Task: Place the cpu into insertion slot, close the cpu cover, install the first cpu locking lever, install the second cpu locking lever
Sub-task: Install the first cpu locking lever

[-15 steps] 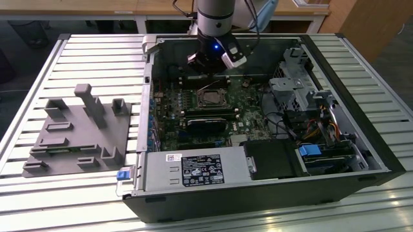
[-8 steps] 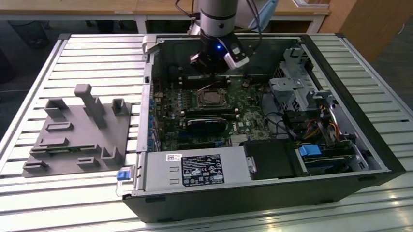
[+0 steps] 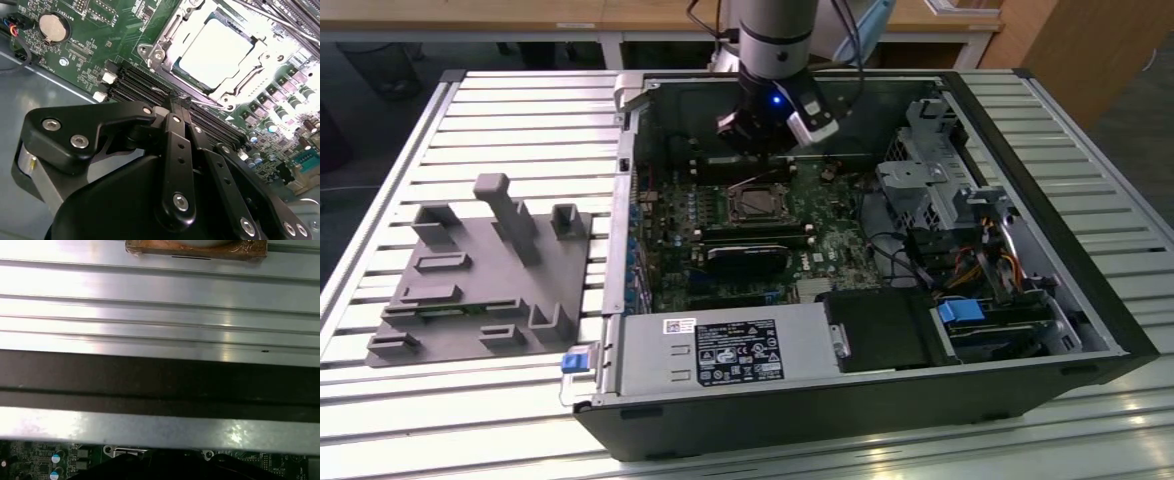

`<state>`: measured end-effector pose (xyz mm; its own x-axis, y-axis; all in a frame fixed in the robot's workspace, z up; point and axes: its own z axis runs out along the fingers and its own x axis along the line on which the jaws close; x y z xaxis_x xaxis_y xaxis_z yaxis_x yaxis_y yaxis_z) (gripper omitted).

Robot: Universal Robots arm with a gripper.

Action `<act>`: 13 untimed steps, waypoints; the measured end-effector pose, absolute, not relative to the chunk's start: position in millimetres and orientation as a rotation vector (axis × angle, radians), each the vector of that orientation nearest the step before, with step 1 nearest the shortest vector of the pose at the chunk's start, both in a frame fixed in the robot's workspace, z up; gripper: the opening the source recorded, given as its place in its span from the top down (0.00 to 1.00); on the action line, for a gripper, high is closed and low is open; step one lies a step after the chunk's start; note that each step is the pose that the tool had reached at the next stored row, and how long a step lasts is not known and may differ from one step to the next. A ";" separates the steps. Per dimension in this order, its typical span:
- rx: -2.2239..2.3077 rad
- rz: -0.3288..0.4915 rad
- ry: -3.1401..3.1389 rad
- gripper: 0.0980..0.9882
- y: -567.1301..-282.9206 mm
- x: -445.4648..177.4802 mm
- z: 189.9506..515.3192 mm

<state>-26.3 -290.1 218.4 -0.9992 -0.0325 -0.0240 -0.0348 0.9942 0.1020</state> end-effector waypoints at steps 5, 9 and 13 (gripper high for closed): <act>-0.039 0.160 3.114 0.97 -290.1 -22.1 216.0; -0.026 0.160 3.114 0.97 -290.0 -21.2 213.4; -0.023 0.159 3.114 0.97 -290.1 -20.4 208.9</act>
